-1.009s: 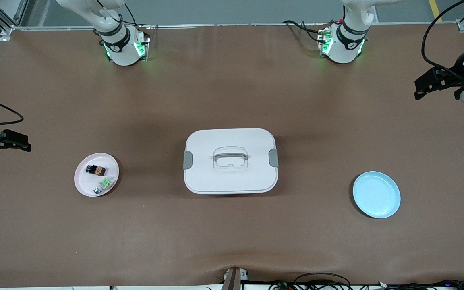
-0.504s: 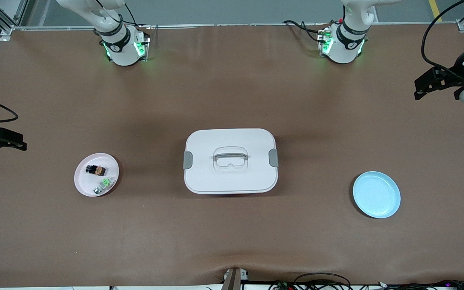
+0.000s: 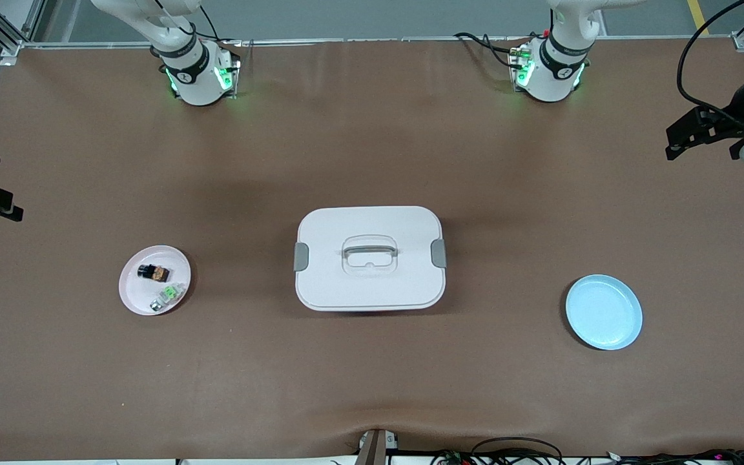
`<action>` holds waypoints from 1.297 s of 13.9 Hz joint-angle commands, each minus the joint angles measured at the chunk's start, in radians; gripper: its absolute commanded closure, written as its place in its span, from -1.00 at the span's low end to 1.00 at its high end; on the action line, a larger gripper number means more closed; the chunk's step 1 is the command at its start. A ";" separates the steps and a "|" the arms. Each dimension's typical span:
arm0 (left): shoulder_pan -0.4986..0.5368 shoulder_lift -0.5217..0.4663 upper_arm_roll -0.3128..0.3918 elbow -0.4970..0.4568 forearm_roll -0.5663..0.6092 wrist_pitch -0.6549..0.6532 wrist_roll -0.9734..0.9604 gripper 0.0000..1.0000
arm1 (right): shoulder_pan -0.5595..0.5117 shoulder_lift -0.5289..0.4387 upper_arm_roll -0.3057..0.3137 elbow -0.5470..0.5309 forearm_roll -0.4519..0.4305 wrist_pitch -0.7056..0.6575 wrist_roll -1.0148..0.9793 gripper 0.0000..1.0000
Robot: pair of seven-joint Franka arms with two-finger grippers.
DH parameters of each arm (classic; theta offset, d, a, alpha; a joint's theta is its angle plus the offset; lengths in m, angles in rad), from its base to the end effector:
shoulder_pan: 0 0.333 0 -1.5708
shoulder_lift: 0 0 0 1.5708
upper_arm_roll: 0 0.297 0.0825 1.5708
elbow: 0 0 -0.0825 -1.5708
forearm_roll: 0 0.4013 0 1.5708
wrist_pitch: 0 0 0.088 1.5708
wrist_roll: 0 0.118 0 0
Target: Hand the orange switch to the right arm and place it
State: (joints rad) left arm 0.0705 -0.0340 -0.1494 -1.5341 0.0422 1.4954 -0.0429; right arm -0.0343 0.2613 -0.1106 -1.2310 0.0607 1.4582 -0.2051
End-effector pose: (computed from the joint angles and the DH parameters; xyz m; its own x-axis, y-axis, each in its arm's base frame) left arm 0.5529 -0.0399 0.6248 0.9995 -0.0328 -0.0030 -0.0329 -0.9983 -0.0473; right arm 0.6294 -0.0742 0.5923 0.9972 0.0697 -0.0253 0.0687 -0.9969 -0.0379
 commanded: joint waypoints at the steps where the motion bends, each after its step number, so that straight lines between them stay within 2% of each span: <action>1: 0.003 -0.012 0.001 0.005 -0.008 -0.017 -0.002 -1.00 | -0.007 -0.063 0.012 -0.097 0.008 0.031 0.020 -1.00; 4: 0.003 -0.014 0.001 0.005 -0.010 -0.017 -0.002 -1.00 | -0.003 -0.117 0.014 -0.185 0.001 0.066 0.018 -1.00; 7: 0.003 -0.012 -0.001 0.002 -0.008 -0.017 -0.002 -1.00 | -0.001 -0.198 0.014 -0.316 -0.002 0.155 0.018 -1.00; 16: 0.003 -0.009 -0.006 0.020 -0.019 -0.017 0.015 -1.00 | 0.008 -0.201 0.012 -0.302 -0.016 0.114 0.021 -1.00; 18: 0.003 -0.007 -0.007 0.023 -0.019 -0.017 0.012 -1.00 | 0.020 -0.198 0.020 -0.268 -0.068 0.090 0.021 -1.00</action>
State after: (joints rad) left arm 0.0696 -0.0340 -0.1535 -1.5237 0.0391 1.4946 -0.0409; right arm -0.0276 0.0843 -0.0981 -1.5119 0.0379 1.5732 -0.2026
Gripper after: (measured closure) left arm 0.000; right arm 0.000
